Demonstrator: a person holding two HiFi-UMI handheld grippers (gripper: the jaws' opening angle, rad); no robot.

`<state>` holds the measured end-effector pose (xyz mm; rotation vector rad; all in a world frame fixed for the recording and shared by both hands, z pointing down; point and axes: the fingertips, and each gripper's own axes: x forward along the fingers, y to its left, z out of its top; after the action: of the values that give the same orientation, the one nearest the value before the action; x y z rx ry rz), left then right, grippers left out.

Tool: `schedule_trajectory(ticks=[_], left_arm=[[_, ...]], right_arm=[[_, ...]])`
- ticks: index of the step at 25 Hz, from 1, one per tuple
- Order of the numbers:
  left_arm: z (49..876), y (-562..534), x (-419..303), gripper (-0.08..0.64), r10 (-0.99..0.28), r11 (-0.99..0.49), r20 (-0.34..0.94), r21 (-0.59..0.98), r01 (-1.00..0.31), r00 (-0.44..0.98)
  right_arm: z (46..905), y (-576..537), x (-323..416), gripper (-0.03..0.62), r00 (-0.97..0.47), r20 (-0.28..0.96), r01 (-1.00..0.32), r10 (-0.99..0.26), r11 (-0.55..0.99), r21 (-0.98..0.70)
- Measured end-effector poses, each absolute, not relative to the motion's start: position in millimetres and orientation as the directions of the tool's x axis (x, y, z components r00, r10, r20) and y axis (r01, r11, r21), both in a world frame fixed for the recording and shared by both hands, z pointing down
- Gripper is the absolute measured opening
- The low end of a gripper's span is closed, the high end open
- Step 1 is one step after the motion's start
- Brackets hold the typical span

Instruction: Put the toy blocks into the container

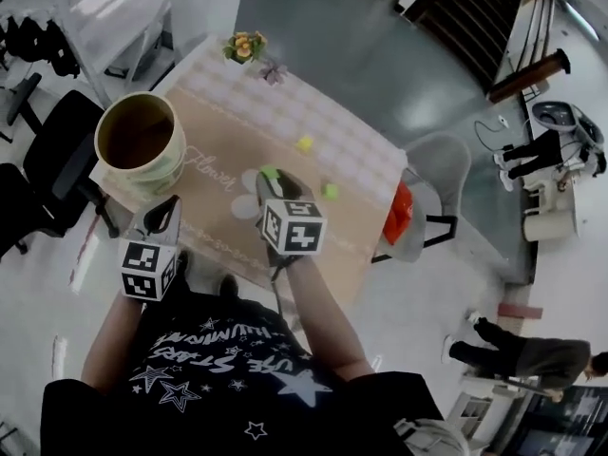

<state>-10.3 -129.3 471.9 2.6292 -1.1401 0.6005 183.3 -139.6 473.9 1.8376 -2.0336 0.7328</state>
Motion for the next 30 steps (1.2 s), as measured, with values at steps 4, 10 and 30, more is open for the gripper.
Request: schedule_trajectory(ticks=[4, 10, 30], left_arm=[[466, -123, -46, 0.010, -0.728, -0.581, 0.432, 0.023, -0.813, 0.532], [453, -130, -104, 0.009, -0.818, -0.446, 0.397, 0.018, -0.895, 0.416], [452, -188, -197, 0.010, -0.790, -0.486, 0.390, 0.070, -0.871, 0.473]], right_arm=[[453, -156, 145, 0.149, -0.251, 0.495, -0.967, -0.832, 0.189, -0.173], [404, -185, 81, 0.149, -0.379, 0.387, -0.925, -0.841, 0.344, -0.159], [391, -240, -32, 0.150, -0.398, 0.379, -0.913, -0.835, 0.400, -0.078]])
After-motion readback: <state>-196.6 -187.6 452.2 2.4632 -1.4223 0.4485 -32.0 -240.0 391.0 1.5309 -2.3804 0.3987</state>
